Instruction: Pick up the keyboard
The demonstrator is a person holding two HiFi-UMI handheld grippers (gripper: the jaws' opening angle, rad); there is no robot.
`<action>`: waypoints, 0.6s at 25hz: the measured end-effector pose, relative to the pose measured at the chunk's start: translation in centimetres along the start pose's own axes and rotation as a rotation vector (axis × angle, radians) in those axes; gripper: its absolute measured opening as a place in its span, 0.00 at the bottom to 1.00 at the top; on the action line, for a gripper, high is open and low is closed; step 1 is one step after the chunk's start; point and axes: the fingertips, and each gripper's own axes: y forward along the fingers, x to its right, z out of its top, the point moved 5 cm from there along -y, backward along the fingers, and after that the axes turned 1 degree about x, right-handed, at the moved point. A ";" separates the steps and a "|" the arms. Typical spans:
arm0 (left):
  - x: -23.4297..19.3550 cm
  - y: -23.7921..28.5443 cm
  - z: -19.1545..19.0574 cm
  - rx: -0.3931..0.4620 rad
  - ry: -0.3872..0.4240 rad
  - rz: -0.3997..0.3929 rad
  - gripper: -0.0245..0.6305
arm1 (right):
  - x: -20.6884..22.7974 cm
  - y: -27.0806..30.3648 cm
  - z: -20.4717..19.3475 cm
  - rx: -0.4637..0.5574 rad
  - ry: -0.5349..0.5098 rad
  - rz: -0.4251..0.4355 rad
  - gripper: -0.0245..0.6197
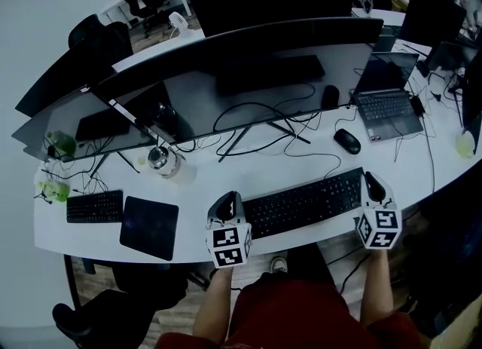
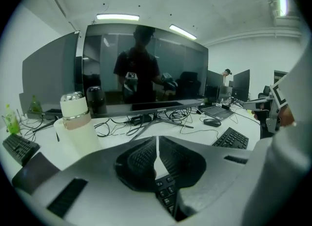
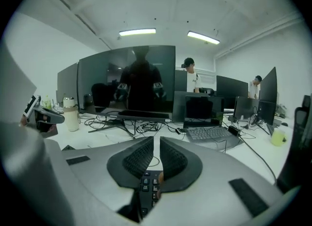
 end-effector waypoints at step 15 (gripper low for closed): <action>0.8 1.4 -8.0 -0.270 -0.116 -0.057 0.30 | 1.8 5.1 -8.5 -0.335 0.023 0.125 0.36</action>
